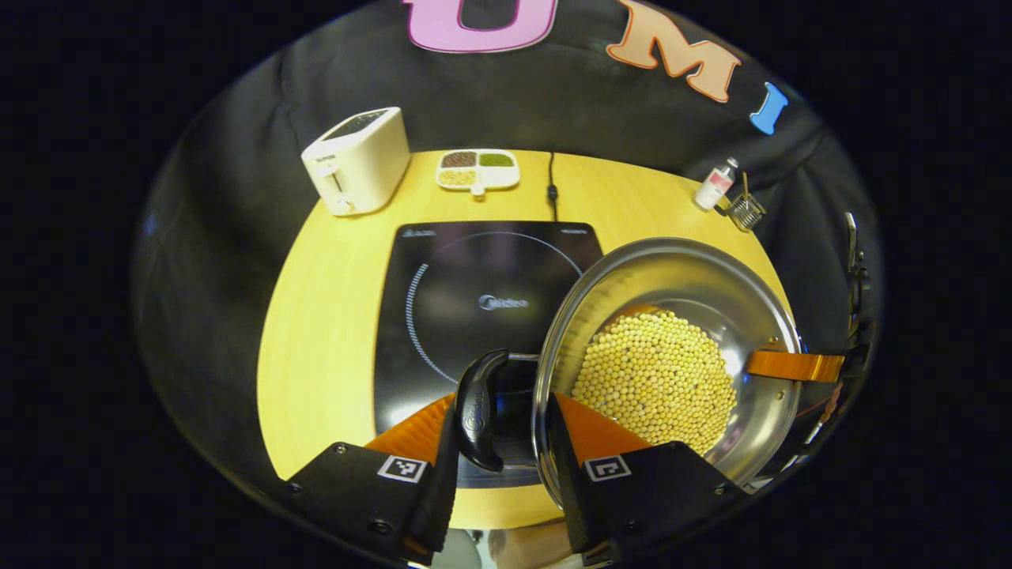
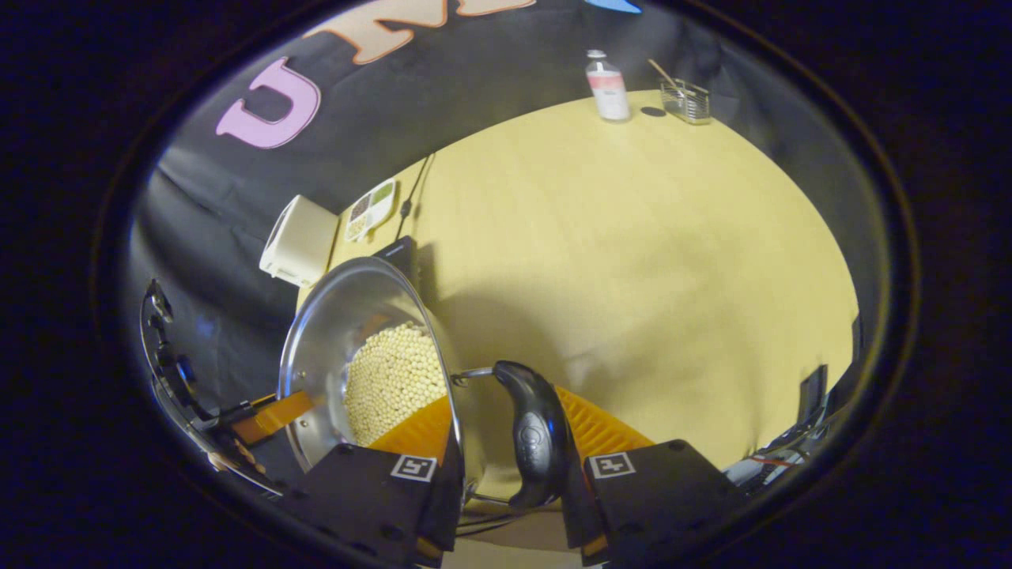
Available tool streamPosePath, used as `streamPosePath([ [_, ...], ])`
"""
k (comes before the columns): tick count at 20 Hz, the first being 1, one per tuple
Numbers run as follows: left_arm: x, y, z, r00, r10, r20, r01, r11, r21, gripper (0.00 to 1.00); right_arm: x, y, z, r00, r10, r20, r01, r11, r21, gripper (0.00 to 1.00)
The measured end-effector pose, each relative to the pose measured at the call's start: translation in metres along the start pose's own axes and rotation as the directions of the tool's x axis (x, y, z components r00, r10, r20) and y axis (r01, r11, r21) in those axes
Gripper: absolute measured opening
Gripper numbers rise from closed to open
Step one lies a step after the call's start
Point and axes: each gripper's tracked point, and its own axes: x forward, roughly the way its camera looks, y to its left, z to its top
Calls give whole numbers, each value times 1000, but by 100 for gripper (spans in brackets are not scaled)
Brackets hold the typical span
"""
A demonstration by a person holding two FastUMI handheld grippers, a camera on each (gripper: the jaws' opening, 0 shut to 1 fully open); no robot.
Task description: First push the handle of the pot to place it horizontally, then grasp the pot with both hands and set it on the induction cooktop.
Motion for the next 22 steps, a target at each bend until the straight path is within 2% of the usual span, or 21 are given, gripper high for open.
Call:
streamPosePath([
  [3, 1, 38, 11, 998, 38, 55, -38, 999, 5, 58, 18, 38, 1, 1000, 21, 16, -21, 1000, -5, 55],
  [9, 18, 92, 29, 990, 73, 117, -73, 997, -6, 58, 51, 88, 9, 997, 37, 63, -36, 999, -11, 55],
  [10, 21, 100, 31, 990, 78, 121, -77, 997, -11, 58, 56, 93, 9, 997, 37, 64, -37, 999, -8, 48],
  [11, 25, 105, 36, 989, 79, 124, -79, 997, -5, 58, 62, 98, 10, 997, 39, 68, -39, 999, -5, 55],
  [14, 36, 114, 47, 987, 85, 133, -89, 996, 24, 58, 74, 108, 19, 996, 27, 85, -27, 1000, 1, 55],
  [15, 39, 117, 51, 987, 87, 137, -92, 995, 31, 58, 79, 110, 23, 996, 23, 89, -24, 1000, 5, 48],
  [16, 43, 118, 55, 986, 86, 140, -92, 995, 36, 59, 83, 111, 27, 996, 21, 91, -22, 1000, 9, 55],
  [17, 46, 117, 58, 986, 84, 143, -90, 995, 35, 59, 85, 112, 30, 995, 17, 94, -19, 1000, 14, 48],
  [22, 62, 114, 66, 987, 76, 143, -83, 996, 40, 58, 96, 108, 45, 994, -4, 105, 2, 1000, 23, 48],
])
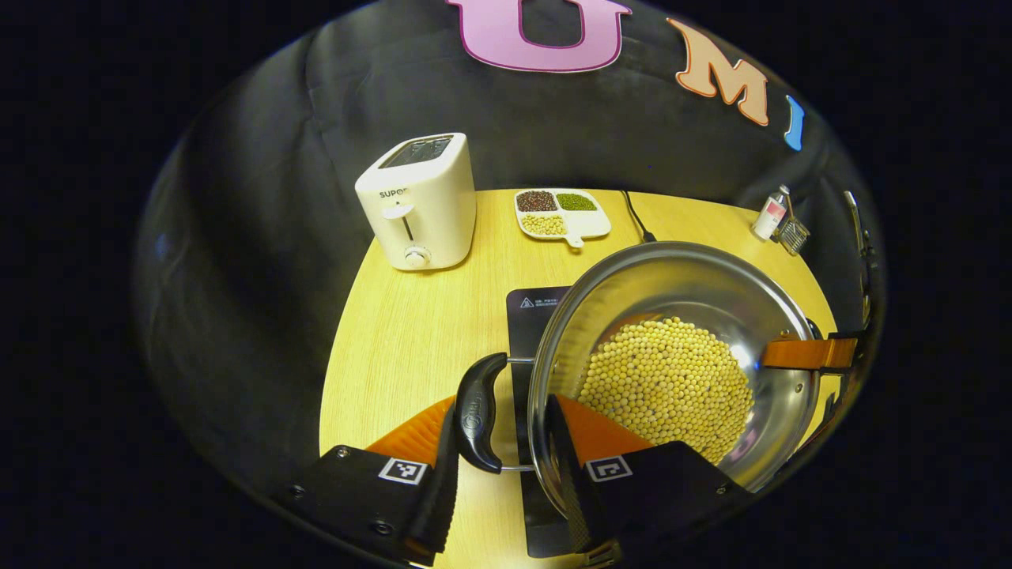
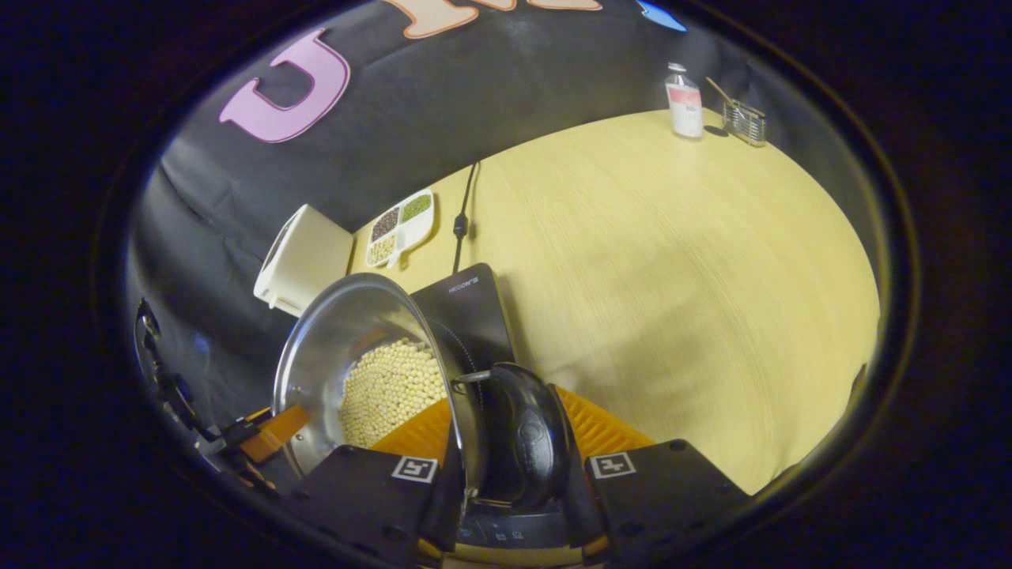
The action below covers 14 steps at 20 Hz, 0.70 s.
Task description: First push the handle of the pot to place it horizontally, then grasp the pot with both hands and set it on the induction cooktop.
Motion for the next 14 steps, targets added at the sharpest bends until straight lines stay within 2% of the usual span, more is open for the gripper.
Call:
streamPosePath([
  [6, 6, 3, 0, 1000, 14, 6, -14, 1000, -15, 60, 11, 1, 1, 1000, 20, -3, -20, 1000, -13, 48],
  [7, 6, 4, -1, 1000, 19, 5, -19, 1000, -17, 60, 13, 1, 1, 1000, 24, -6, -24, 1000, -14, 55],
  [8, 5, 4, 1, 1000, 20, 10, -20, 1000, -15, 60, 16, 0, 0, 1000, 20, -10, -20, 1000, -10, 55],
  [9, 5, 4, 1, 1000, 28, 10, -28, 999, -16, 60, 15, -2, -1, 1000, 24, -18, -24, 1000, -11, 51],
  [11, 4, 4, 0, 999, 38, 8, -37, 999, -19, 61, 17, -3, 0, 999, 28, -19, -28, 1000, -1, 51],
  [12, 4, 4, -2, 999, 39, 6, -39, 999, -25, 62, 19, -3, 3, 999, 35, -16, -35, 999, -4, 60],
  [13, 3, 4, -4, 999, 41, 5, -41, 999, -33, 62, 18, 1, 2, 999, 50, -14, -50, 999, 1, 55],
  [14, 3, 5, -5, 999, 43, 4, -43, 998, -41, 64, 14, 2, 7, 998, 57, -4, -57, 998, 10, 60],
])
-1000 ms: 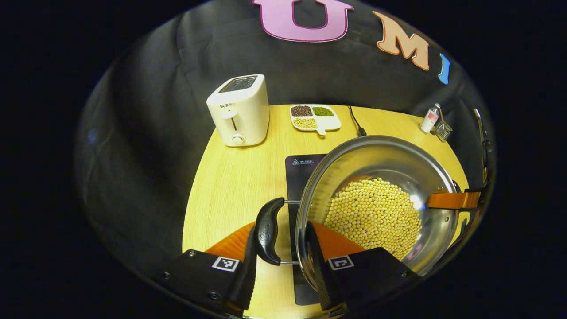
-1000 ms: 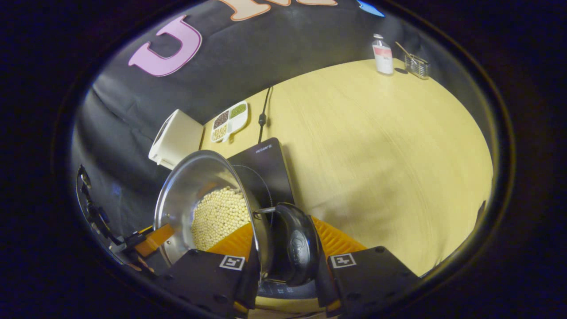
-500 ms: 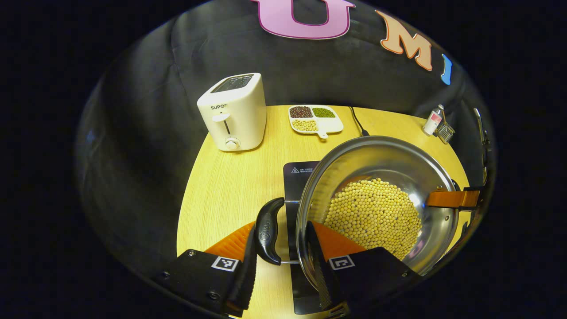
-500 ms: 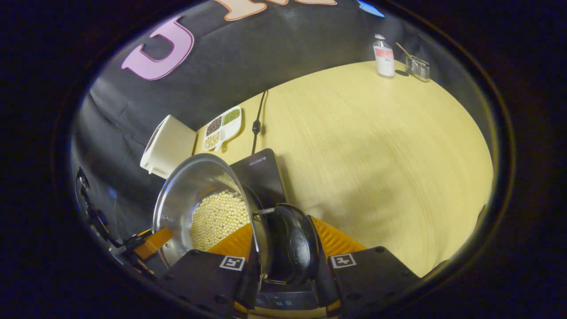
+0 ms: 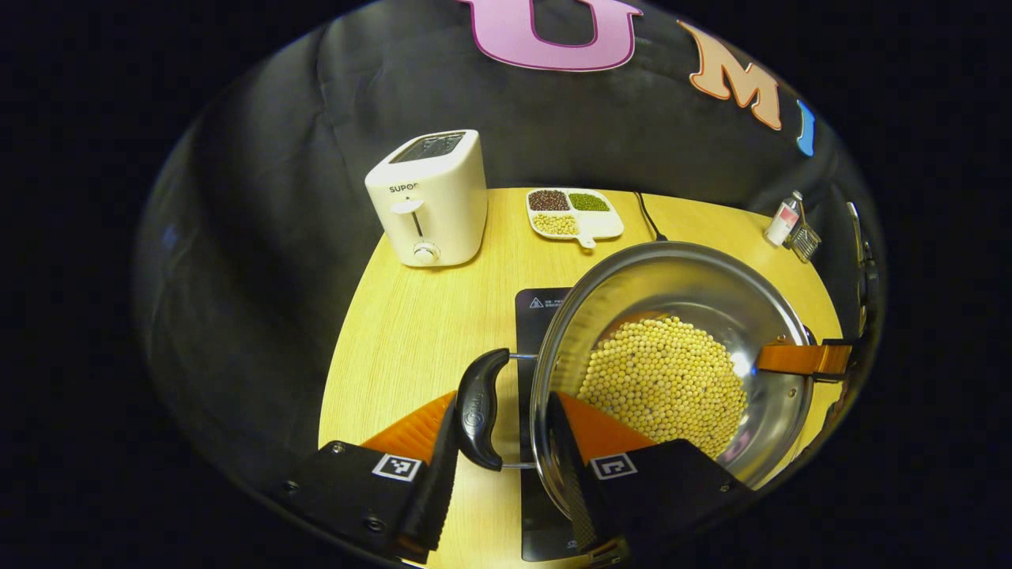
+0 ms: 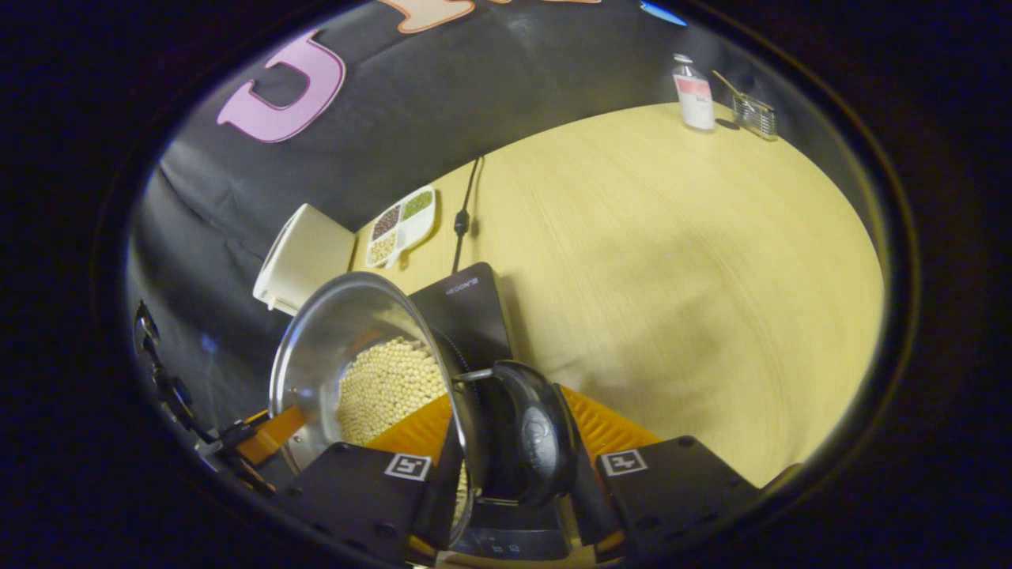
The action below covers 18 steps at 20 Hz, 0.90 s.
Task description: First push the handle of the pot to place it horizontally, then grasp the pot with both hands and set it on the induction cooktop.
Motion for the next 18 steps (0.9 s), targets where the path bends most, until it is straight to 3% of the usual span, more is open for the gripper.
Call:
streamPosePath([
  [2, -3, 0, -3, 1000, 7, 1, -7, 1000, -2, 66, -3, 8, 5, 999, 40, 3, -40, 999, 25, 60],
  [5, -9, 7, -1, 999, 42, 17, -42, 999, 2, 71, -14, 2, 18, 998, 50, 38, -51, 998, 25, 75],
  [6, -13, 8, 3, 998, 52, 25, -52, 999, -1, 76, -20, 2, 21, 997, 60, 44, -61, 998, 23, 83],
  [9, -24, 3, 13, 994, 71, 78, -67, 997, -44, 89, -40, -3, 39, 990, 77, 119, -77, 997, -6, 90],
  [10, -26, -2, 17, 992, 72, 102, -66, 996, -62, 100, -49, -6, 44, 985, 79, 151, -77, 997, -19, 100],
  [11, -30, -5, 19, 990, 76, 115, -68, 995, -71, 98, -58, -8, 48, 981, 77, 176, -73, 997, -28, 91],
  [15, -50, -23, 30, 984, 85, 159, -72, 994, -83, 97, -105, -19, 73, 954, 78, 288, -71, 997, -35, 92],
  [16, -57, -30, 35, 981, 87, 174, -73, 994, -85, 97, -117, -22, 77, 948, 87, 305, -75, 996, -48, 100],
  [17, -64, -38, 39, 978, 86, 192, -69, 994, -89, 97, -130, -26, 81, 943, 92, 321, -74, 995, -66, 92],
  [18, -73, -47, 40, 975, 82, 205, -64, 994, -90, 97, -143, -30, 87, 935, 99, 340, -72, 993, -91, 100],
])
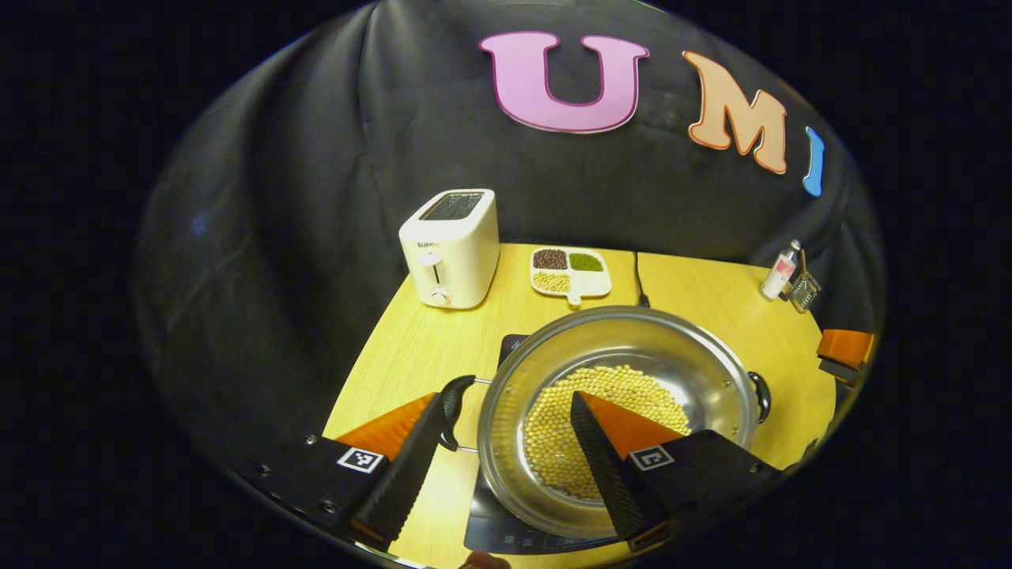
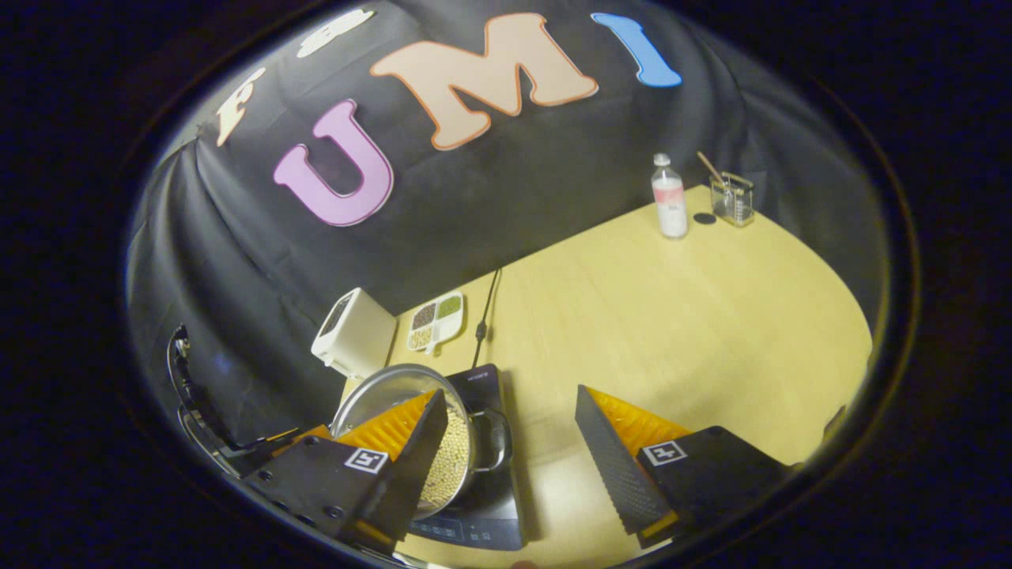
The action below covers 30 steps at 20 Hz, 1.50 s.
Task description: First push the handle of the pot to place it horizontally, then grasp the pot with both hands and set it on the induction cooktop.
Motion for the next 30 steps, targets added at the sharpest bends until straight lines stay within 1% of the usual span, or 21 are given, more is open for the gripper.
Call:
streamPosePath([
  [1, -11, -9, 3, 1000, -3, 9, 3, 1000, 2, 97, -13, -3, 10, 1000, 9, 26, -9, 1000, -23, 92],
  [3, -32, -26, 11, 999, 6, 47, -6, 1000, -3, 97, -40, -8, 32, 996, 46, 80, -41, 997, -62, 92],
  [4, -45, -36, 16, 997, 13, 74, -13, 1000, -10, 97, -54, -11, 41, 993, 65, 102, -58, 996, -74, 100],
  [5, -59, -48, 21, 995, 22, 100, -21, 1000, -18, 96, -70, -15, 51, 988, 84, 126, -74, 993, -88, 100],
  [6, -72, -59, 25, 991, 36, 129, -33, 999, -24, 96, -86, -21, 63, 984, 101, 149, -86, 991, -107, 92],
  [7, -88, -71, 32, 985, 52, 164, -48, 998, -27, 97, -101, -28, 75, 979, 116, 169, -95, 987, -127, 100],
  [8, -102, -86, 37, 979, 58, 197, -53, 998, -28, 97, -117, -35, 86, 973, 132, 190, -106, 984, -141, 92],
  [11, -140, -135, 53, 955, 50, 293, -42, 999, -34, 96, -163, -54, 118, 952, 174, 252, -128, 974, -188, 92],
  [14, -173, -185, 71, 931, 19, 364, -7, 999, -34, 96, -203, -80, 151, 927, 188, 324, -110, 963, -245, 91],
  [17, -199, -228, 88, 907, -23, 420, 51, 997, -54, 96, -239, -100, 179, 902, 199, 383, -91, 955, -282, 91],
  [20, -217, -260, 95, 885, -56, 463, 109, 990, -89, 96, -267, -122, 195, 881, 184, 436, -34, 944, -328, 91],
  [22, -224, -269, 92, 882, -60, 468, 106, 992, -73, 96, -281, -135, 201, 874, 168, 456, -8, 943, -332, 91],
  [23, -226, -272, 91, 882, -59, 468, 101, 993, -66, 94, -288, -139, 202, 873, 161, 461, -3, 945, -326, 92],
  [24, -229, -276, 90, 882, -61, 468, 100, 993, -59, 97, -292, -146, 205, 869, 153, 470, 5, 948, -318, 92],
  [26, -232, -283, 86, 882, -65, 467, 102, 993, -55, 96, -304, -161, 211, 860, 136, 491, 25, 951, -308, 92],
  [30, -235, -289, 87, 881, -53, 469, 82, 996, -41, 96, -311, -183, 216, 856, 99, 508, 61, 955, -289, 92],
])
